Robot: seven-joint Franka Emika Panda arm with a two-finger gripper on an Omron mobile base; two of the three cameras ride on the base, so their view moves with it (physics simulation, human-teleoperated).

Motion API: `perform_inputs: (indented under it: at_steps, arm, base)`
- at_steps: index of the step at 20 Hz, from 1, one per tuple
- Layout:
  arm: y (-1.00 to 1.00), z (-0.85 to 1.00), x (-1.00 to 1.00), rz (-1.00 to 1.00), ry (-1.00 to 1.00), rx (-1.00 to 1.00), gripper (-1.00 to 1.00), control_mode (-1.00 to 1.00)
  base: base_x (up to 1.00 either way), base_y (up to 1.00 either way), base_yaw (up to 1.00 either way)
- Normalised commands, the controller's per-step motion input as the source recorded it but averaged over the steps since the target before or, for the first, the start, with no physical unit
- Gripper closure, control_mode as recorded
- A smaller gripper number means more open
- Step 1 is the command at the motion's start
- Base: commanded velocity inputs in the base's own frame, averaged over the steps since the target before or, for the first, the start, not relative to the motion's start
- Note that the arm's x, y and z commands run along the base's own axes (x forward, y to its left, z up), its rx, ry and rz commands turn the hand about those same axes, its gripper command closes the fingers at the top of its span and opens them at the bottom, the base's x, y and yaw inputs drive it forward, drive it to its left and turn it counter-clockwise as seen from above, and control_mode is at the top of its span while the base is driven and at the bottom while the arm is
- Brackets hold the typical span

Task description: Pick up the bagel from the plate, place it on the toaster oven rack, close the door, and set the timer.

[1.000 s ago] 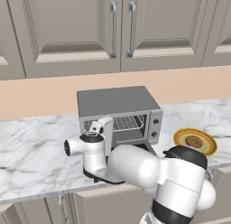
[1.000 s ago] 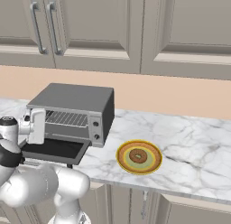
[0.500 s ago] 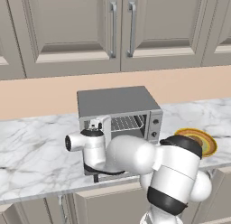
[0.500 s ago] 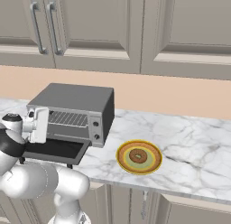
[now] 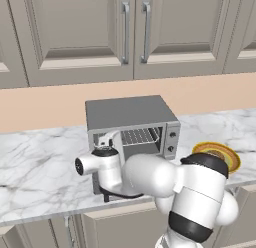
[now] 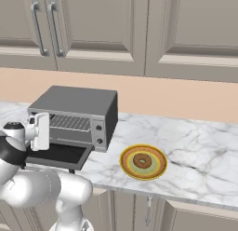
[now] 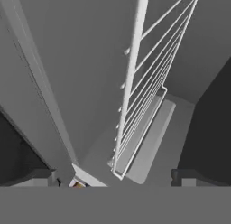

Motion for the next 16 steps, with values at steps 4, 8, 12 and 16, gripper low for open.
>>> perform_inputs:
  at_steps: [4, 8, 12, 16]
  arm:
    - [0.01, -0.03, 0.06, 0.20, 0.00, -0.07, -1.00, -1.00]
    - [0.01, -0.19, 0.05, 0.21, 0.05, -0.15, -1.00, -1.00]
    - [0.01, -0.18, 0.09, 0.20, 0.13, -0.20, -1.00, -1.00]
    - [0.00, -0.19, 0.20, 0.17, 0.10, -0.16, -1.00, -1.00]
  base:
    - [0.00, 0.00, 0.00]
    - [0.00, 0.00, 0.00]
    - [0.00, 0.00, 0.00]
    - [0.00, 0.00, 0.00]
